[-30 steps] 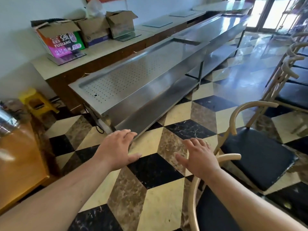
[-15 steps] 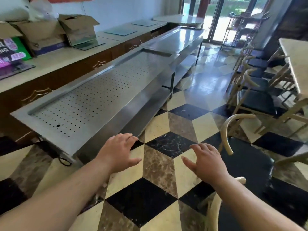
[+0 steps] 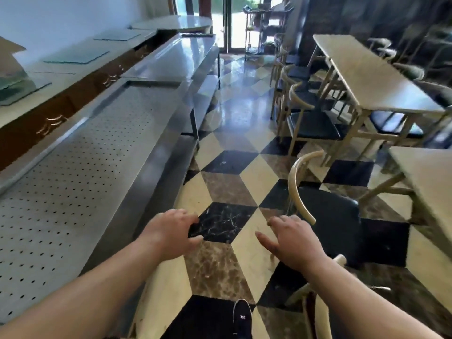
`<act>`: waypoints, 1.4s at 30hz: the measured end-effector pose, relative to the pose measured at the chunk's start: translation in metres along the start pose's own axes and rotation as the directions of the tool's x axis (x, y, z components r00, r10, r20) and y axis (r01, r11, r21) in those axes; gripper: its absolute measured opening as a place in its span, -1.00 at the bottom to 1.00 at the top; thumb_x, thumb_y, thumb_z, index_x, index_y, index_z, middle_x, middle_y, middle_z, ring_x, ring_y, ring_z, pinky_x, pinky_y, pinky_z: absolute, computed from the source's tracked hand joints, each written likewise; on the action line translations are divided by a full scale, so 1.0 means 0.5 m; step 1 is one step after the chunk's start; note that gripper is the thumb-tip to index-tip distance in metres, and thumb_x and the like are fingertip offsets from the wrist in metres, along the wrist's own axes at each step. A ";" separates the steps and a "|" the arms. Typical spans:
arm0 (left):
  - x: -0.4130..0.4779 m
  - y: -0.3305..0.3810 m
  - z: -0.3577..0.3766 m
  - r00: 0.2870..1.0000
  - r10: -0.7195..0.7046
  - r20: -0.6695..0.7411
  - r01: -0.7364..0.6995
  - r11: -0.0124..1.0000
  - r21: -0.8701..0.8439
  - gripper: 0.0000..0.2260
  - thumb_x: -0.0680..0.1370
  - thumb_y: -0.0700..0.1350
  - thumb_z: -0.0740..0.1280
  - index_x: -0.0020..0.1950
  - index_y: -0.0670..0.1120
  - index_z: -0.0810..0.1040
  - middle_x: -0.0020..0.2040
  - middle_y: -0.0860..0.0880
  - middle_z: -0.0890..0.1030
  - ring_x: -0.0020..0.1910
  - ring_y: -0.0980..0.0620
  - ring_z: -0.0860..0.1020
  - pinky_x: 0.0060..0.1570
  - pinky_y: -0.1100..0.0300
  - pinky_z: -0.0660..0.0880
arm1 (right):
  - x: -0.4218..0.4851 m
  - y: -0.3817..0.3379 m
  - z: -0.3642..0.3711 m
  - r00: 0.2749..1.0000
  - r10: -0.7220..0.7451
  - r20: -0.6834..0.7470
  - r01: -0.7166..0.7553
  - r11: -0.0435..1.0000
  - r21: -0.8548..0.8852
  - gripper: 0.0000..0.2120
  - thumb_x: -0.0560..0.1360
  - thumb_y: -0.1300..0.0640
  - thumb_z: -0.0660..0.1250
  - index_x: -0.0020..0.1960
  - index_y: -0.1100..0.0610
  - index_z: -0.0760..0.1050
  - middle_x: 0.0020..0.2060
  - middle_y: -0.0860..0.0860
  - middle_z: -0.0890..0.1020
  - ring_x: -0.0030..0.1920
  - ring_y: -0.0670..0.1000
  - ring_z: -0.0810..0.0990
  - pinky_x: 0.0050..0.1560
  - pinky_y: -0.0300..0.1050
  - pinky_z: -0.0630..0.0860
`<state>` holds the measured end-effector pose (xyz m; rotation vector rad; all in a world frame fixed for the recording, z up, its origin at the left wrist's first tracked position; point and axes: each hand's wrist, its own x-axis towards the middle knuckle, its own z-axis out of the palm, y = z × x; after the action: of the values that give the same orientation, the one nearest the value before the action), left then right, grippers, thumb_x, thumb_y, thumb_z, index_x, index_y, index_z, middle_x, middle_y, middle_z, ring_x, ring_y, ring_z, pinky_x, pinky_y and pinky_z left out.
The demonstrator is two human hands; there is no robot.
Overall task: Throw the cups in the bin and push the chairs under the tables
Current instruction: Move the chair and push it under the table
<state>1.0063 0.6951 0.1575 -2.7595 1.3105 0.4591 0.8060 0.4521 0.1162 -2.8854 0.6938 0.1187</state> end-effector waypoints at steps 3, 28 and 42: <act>0.115 -0.002 -0.027 0.999 0.033 0.019 -0.033 0.999 0.020 -0.48 0.59 0.37 0.33 0.48 0.17 0.47 0.37 0.14 0.57 0.32 0.08 0.54 0.29 0.07 0.54 | 0.092 0.038 0.012 1.000 0.030 0.000 -0.030 1.000 0.006 -0.21 0.58 -0.58 -0.08 0.35 -0.07 0.60 0.17 -0.08 0.68 0.17 -0.01 0.61 0.20 -0.03 0.56; 0.968 0.033 -0.323 0.877 0.479 0.042 -0.477 0.857 0.196 -0.35 0.62 0.39 0.28 0.62 0.12 0.31 0.59 0.06 0.43 0.52 -0.01 0.44 0.44 0.04 0.47 | 0.606 0.320 -0.141 0.747 0.661 -0.062 -0.581 0.696 0.421 -0.16 0.57 -0.36 0.38 0.69 -0.03 0.17 0.61 0.01 0.40 0.55 0.09 0.43 0.37 0.14 0.53; 1.291 0.297 -0.309 0.516 0.818 0.253 -0.857 0.491 0.159 -0.37 0.60 0.33 0.37 0.61 0.16 0.34 0.58 0.08 0.43 0.53 0.01 0.41 0.42 0.01 0.48 | 0.584 0.341 -0.053 0.353 0.935 0.028 -0.852 0.309 0.423 -0.29 0.62 -0.41 0.18 0.63 -0.02 0.30 0.53 0.00 0.45 0.50 0.07 0.42 0.40 0.05 0.47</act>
<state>1.3152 0.0897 0.1311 -1.6200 2.4169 0.4385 0.9883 0.1681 0.0828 -1.7729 2.0772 -0.2016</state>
